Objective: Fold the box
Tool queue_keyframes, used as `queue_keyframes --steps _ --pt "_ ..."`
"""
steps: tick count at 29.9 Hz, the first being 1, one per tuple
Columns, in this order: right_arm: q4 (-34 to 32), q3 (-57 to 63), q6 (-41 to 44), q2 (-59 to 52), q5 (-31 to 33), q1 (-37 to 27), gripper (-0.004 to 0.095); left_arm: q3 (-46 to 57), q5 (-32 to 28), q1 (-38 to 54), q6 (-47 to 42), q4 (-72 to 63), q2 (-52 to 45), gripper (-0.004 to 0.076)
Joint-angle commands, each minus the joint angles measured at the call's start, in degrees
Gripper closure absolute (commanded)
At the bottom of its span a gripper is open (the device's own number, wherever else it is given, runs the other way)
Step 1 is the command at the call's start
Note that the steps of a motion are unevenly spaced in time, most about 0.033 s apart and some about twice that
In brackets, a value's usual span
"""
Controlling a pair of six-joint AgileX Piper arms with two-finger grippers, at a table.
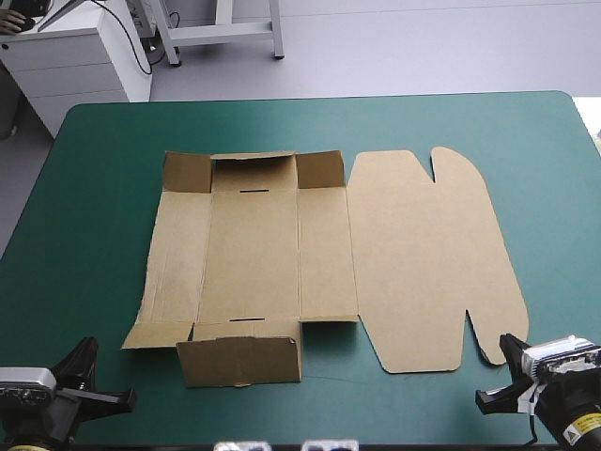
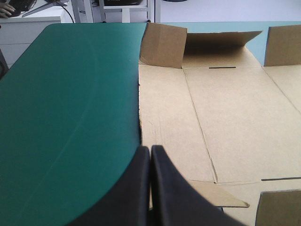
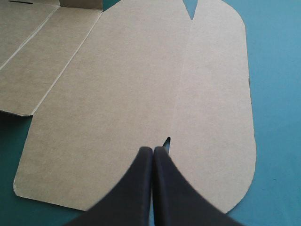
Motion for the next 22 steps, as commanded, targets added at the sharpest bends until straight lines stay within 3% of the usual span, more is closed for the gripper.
queue_keyframes --steps 1,16,22 --pt "-0.21 -1.33 -0.09 0.91 -4.06 -0.23 0.0928 -1.48 -4.03 -0.54 -0.08 -0.09 -0.46 0.0732" --pt "-0.21 -1.33 -0.09 0.91 -4.06 -0.23 0.0928 -1.48 -3.89 -0.54 -1.39 -0.75 -0.33 0.0732" --pt "-0.21 -1.33 -0.09 0.91 -4.06 -0.23 0.0927 -5.39 -3.26 -0.54 -1.39 -0.75 6.23 0.0732"
